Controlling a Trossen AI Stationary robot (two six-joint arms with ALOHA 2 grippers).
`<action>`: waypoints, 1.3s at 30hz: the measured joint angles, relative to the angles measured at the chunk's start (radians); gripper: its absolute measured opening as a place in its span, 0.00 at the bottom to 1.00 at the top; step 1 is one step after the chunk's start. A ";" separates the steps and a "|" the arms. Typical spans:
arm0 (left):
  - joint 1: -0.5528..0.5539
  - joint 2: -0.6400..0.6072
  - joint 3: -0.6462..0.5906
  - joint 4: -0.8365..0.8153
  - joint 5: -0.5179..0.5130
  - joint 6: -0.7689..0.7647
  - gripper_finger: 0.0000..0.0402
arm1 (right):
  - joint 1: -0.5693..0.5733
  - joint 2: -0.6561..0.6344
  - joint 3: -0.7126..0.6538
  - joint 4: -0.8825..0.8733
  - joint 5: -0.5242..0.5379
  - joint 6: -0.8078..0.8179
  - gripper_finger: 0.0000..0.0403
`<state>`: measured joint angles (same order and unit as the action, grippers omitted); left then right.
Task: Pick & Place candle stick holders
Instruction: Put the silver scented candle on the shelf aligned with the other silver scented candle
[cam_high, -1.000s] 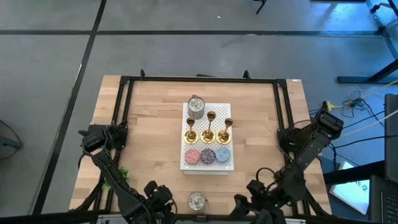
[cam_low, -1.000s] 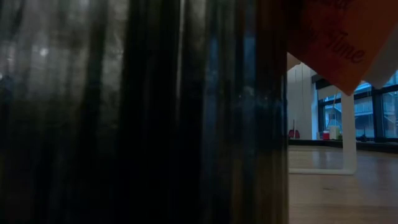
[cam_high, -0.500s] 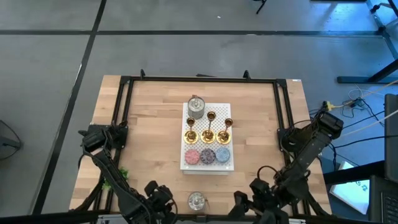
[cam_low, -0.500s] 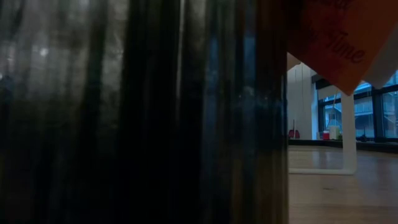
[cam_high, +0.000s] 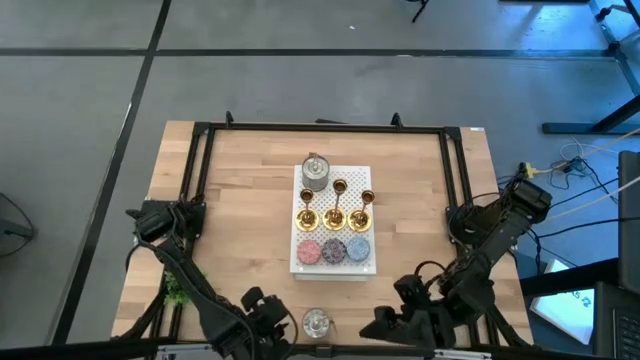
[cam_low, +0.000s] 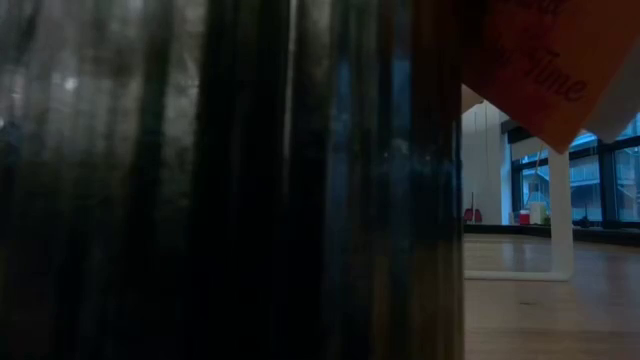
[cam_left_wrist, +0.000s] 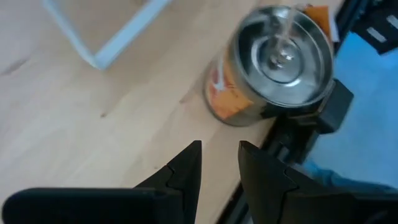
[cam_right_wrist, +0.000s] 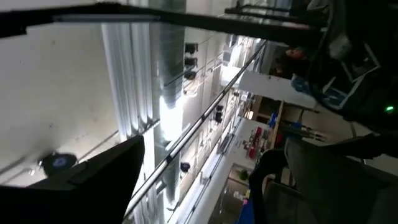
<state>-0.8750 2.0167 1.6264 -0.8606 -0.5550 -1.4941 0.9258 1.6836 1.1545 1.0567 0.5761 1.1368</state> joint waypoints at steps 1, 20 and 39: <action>0.008 0.000 0.000 0.015 0.018 0.014 0.25 | -0.003 0.000 0.000 -0.001 0.014 0.004 0.97; 0.067 0.109 0.001 0.090 0.081 -0.051 0.01 | -0.038 -0.001 0.000 -0.380 -0.160 -0.577 0.97; 0.169 0.116 0.000 0.355 0.102 0.128 0.00 | 0.085 0.074 0.000 -1.254 -0.003 -0.228 0.87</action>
<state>-0.7059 2.1330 1.6268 -0.5061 -0.4534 -1.3658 1.0108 1.7580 1.1542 -0.1971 0.5734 0.9087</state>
